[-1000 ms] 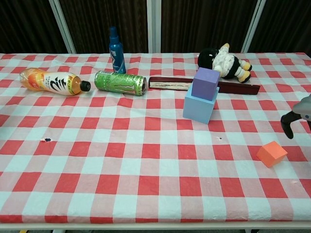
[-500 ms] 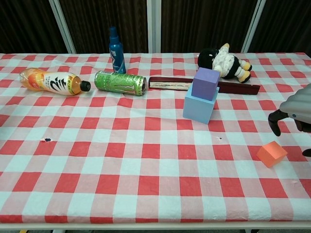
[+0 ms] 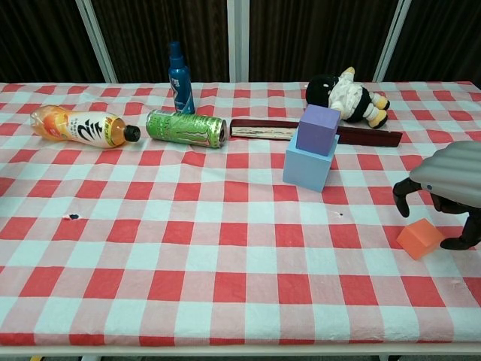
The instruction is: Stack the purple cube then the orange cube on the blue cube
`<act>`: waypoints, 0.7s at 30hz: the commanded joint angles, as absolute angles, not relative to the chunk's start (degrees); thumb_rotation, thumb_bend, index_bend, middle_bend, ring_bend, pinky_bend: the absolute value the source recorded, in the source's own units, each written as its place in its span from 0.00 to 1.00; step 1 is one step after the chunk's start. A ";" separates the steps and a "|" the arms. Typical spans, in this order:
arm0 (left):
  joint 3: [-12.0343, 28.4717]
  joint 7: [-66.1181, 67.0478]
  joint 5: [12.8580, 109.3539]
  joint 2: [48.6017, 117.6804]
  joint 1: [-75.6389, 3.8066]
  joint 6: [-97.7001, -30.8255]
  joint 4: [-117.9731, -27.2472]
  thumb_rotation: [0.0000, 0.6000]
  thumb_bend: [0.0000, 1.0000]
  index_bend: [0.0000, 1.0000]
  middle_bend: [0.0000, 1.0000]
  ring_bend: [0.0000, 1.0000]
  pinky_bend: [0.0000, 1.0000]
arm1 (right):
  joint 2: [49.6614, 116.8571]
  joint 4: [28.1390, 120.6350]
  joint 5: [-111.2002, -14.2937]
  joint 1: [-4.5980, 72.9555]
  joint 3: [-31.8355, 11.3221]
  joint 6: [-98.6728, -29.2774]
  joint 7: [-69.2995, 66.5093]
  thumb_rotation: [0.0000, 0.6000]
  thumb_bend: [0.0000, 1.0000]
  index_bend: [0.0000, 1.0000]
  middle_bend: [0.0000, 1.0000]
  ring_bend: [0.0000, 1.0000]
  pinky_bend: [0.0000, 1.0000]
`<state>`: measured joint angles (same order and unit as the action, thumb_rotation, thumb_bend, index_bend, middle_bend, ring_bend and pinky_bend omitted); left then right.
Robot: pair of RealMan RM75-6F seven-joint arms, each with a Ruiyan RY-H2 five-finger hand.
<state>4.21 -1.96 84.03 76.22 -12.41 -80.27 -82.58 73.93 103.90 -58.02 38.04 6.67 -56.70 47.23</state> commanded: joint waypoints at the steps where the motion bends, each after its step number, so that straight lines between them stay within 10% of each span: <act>1: 4.20 -2.01 84.07 76.22 -12.41 -80.31 -82.58 1.00 0.00 0.16 0.11 0.08 0.21 | 74.20 103.71 -57.77 38.17 6.69 -56.59 47.51 1.00 0.10 0.38 1.00 1.00 1.00; 21: 4.16 -3.89 84.21 75.77 -12.40 -80.17 -82.12 1.00 0.00 0.16 0.11 0.08 0.21 | 75.99 102.49 -56.11 38.62 6.17 -56.91 47.26 1.00 0.09 0.55 1.00 1.00 1.00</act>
